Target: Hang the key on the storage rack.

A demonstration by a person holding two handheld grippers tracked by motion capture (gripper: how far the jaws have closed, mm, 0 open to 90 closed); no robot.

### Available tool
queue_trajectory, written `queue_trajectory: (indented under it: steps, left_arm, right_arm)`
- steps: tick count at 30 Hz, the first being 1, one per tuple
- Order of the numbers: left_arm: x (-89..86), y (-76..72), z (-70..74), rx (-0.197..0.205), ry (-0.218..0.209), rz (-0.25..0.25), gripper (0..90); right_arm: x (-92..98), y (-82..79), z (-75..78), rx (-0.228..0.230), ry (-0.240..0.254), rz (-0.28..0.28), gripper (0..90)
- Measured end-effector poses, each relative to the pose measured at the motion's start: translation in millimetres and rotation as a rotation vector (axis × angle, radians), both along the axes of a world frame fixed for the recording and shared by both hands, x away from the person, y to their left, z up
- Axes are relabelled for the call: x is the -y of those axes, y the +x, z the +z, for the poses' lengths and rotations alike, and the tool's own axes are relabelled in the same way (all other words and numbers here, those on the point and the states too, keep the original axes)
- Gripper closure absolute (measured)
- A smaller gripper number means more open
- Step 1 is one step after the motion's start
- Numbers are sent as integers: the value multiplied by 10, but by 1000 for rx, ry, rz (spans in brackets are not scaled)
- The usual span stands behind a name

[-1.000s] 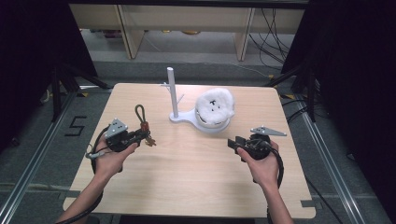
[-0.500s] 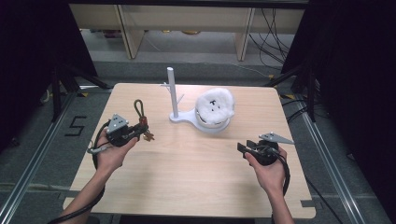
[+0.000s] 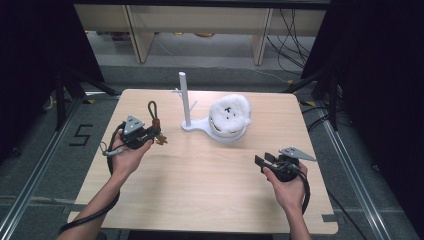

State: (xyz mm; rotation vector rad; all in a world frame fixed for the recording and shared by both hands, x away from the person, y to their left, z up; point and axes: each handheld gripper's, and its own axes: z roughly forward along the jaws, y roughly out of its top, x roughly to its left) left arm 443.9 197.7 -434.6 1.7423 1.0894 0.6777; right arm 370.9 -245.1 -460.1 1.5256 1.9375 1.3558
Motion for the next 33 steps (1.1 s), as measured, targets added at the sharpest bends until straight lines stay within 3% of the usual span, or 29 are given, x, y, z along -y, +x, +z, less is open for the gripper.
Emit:
queue_trajectory:
  steps: [1, 3, 4, 6, 11, 13, 15, 16, 22, 23, 24, 25, 26, 33]
  left_arm:
    - [5, 14, 6, -3, 10, 3, 795]
    - [25, 59, 12, -3, 17, 7, 795]
    - [36, 85, 11, -4, 16, 8, 795]
    - [56, 135, 19, -11, 22, 11, 795]
    - [113, 237, 46, -16, 32, 17, 794]
    - [147, 275, 57, -20, 35, 17, 795]
    - [178, 316, 59, -20, 41, 13, 795]
    - [198, 333, 59, -21, 41, 13, 794]
    - [285, 410, 56, -32, 50, 11, 794]
    - [297, 423, 56, -34, 50, 12, 794]
    - [308, 442, 53, -35, 52, 17, 794]
    - [308, 442, 53, -35, 52, 17, 794]
    - [308, 455, 50, -38, 57, 17, 794]
    - [305, 514, 38, -52, 69, 31, 794]
  right_arm:
    - [2, 2, -8, 11, -6, 1, 540]
    - [-17, -21, 0, -14, 11, -16, 540]
    - [4, 3, -19, 21, -5, 6, 540]
    - [22, 15, -38, 49, -25, 16, 539]
    - [24, 10, -39, 47, -16, 13, 538]
    - [6, -26, -6, 3, 10, -13, 537]
    - [6, -18, -16, 20, 22, -11, 537]
    - [36, 1, -23, 43, 2, 4, 537]
    - [65, 3, -34, 43, 12, 6, 536]
    - [42, -19, -28, 11, 37, -18, 536]
    - [75, 4, -52, 41, 8, 2, 535]
    - [75, 4, -52, 41, 8, 2, 535]
    - [49, -15, -50, 6, 45, -18, 535]
    - [79, 11, -59, 37, 19, -2, 535]
